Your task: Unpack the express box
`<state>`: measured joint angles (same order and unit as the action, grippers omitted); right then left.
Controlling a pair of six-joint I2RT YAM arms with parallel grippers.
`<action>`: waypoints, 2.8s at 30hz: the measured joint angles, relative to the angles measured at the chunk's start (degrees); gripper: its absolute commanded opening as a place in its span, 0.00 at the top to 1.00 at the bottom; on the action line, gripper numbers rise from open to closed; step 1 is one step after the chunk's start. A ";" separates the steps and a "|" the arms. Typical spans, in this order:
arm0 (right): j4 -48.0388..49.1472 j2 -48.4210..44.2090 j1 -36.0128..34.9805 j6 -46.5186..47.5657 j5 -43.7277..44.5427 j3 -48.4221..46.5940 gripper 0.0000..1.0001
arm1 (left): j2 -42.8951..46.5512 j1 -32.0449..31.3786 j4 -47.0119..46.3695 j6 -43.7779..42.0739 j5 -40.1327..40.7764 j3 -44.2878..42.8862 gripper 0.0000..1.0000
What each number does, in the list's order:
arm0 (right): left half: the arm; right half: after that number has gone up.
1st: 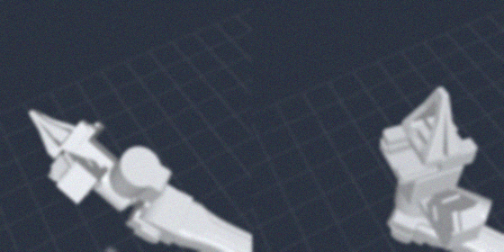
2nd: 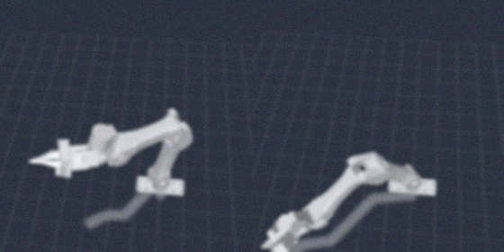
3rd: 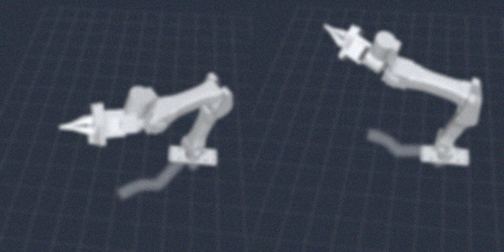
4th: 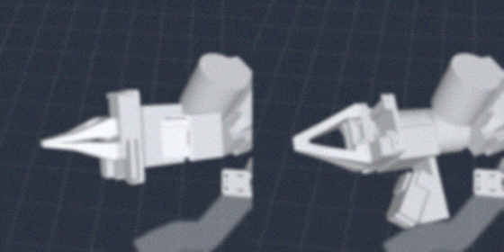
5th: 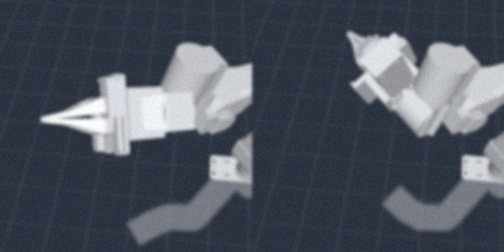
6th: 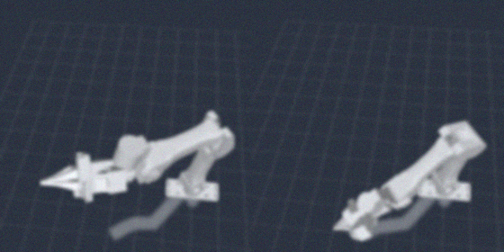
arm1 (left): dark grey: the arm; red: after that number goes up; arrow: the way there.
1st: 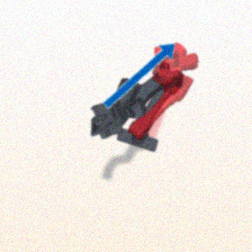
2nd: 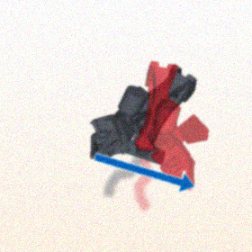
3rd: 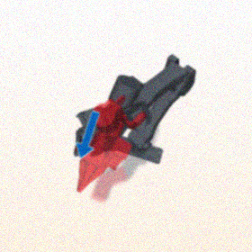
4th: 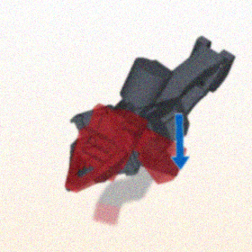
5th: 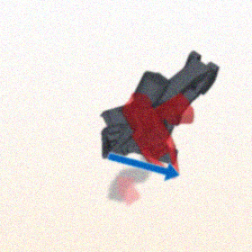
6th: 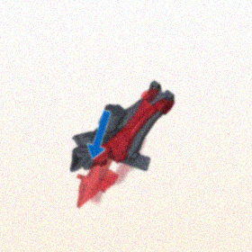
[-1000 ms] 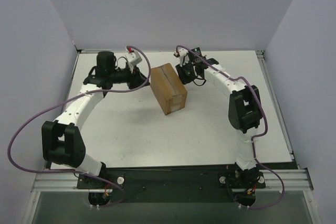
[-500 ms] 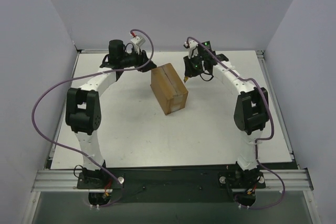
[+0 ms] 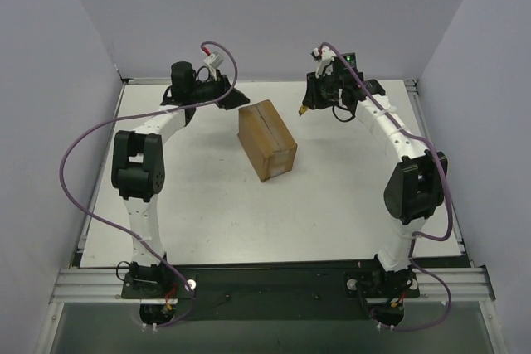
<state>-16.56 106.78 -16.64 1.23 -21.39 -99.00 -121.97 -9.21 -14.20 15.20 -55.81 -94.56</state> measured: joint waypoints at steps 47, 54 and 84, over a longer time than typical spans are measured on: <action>6.99 -12.63 -5.55 4.55 -10.03 12.09 1.00 | 20.15 -8.11 10.73 -2.34 -5.64 25.18 1.00; 9.25 -12.59 -6.91 4.39 -12.41 12.24 1.00 | 19.61 -8.83 20.52 -12.72 -4.00 24.33 1.00; 18.93 -12.59 -14.23 13.79 -10.27 21.77 1.00 | 17.38 -9.33 22.62 -14.95 -6.01 22.03 1.00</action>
<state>2.37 94.19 -30.87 15.03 -31.66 -77.23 -104.60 -18.55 8.43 0.25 -61.82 -72.53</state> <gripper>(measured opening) 0.187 0.019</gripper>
